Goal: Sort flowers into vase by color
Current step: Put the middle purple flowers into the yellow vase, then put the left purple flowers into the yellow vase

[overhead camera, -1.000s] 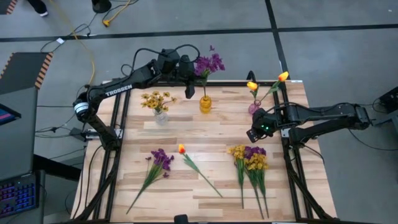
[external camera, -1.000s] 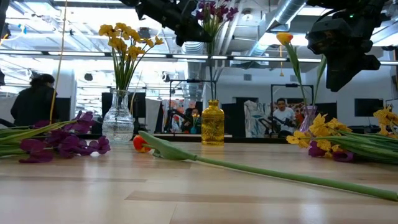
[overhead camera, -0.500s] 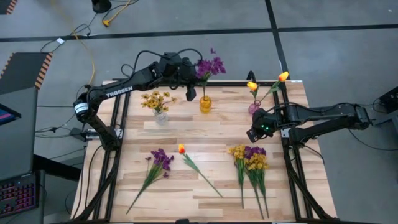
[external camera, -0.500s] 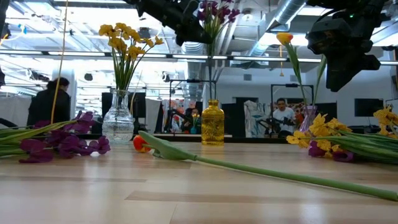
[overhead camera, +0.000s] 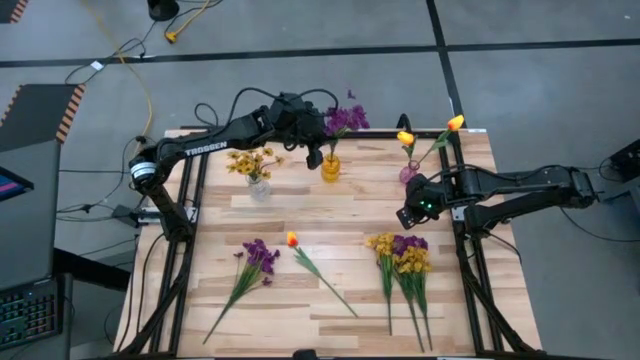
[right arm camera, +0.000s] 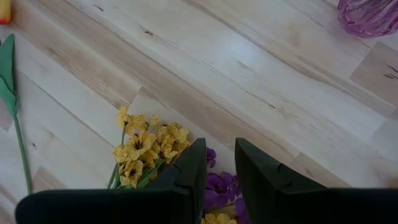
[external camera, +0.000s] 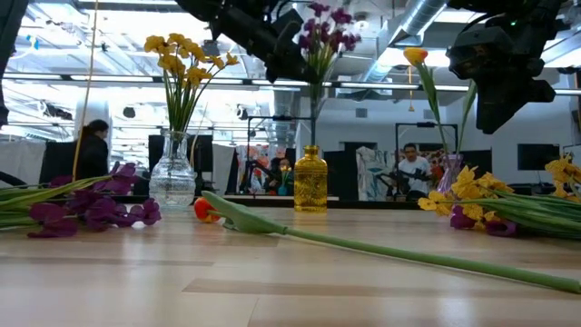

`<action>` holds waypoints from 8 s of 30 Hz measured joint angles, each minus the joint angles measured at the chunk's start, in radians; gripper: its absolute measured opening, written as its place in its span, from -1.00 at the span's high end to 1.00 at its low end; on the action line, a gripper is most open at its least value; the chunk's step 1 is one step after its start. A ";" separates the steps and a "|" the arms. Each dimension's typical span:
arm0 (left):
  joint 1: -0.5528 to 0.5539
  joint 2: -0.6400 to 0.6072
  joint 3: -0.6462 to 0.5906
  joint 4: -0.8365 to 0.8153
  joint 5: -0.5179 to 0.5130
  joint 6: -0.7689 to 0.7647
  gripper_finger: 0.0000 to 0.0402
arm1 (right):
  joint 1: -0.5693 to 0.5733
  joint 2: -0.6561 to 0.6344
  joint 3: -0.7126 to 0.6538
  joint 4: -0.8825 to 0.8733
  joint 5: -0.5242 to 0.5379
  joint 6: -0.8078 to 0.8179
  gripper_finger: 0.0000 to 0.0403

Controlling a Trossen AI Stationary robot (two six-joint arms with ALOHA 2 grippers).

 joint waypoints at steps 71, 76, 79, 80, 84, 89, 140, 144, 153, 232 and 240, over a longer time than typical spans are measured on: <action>-0.197 0.028 0.597 -1.252 -0.131 -0.206 0.22 | -0.001 0.000 0.000 -0.002 0.000 0.000 0.44; -0.308 0.022 0.585 -1.298 -0.126 -0.317 0.22 | -0.001 0.000 0.000 -0.002 0.000 -0.001 0.44; -0.371 0.011 0.586 -1.302 -0.131 -0.319 0.22 | -0.001 0.000 0.000 -0.002 0.000 -0.001 0.44; -0.389 0.007 0.587 -1.302 -0.146 -0.320 0.22 | -0.001 0.000 0.000 -0.002 0.000 0.000 0.44; -0.450 0.008 0.586 -1.300 -0.212 -0.353 0.22 | -0.001 0.000 0.000 -0.002 0.000 0.000 0.44; -0.516 0.008 0.586 -1.300 -0.201 -0.448 0.22 | -0.001 0.000 0.000 -0.002 0.000 0.000 0.44; -1.121 0.117 0.492 -1.300 -0.433 -1.563 -0.53 | 0.016 0.000 0.000 -0.006 0.000 -0.024 0.44; -1.130 0.144 0.378 -1.300 -0.373 -1.642 -0.53 | 0.040 0.000 0.000 -0.005 0.000 -0.024 0.44; -1.133 0.148 0.134 -1.269 -0.328 -1.747 -0.53 | 0.094 0.000 0.000 -0.001 0.000 -0.026 0.44; -1.025 0.044 -0.218 -0.624 -0.468 -1.365 0.97 | 0.145 0.000 0.000 -0.002 0.000 -0.026 0.44; -0.974 0.004 -0.193 -0.468 -0.728 -1.191 0.97 | 0.145 0.000 0.000 -0.002 0.000 -0.026 0.44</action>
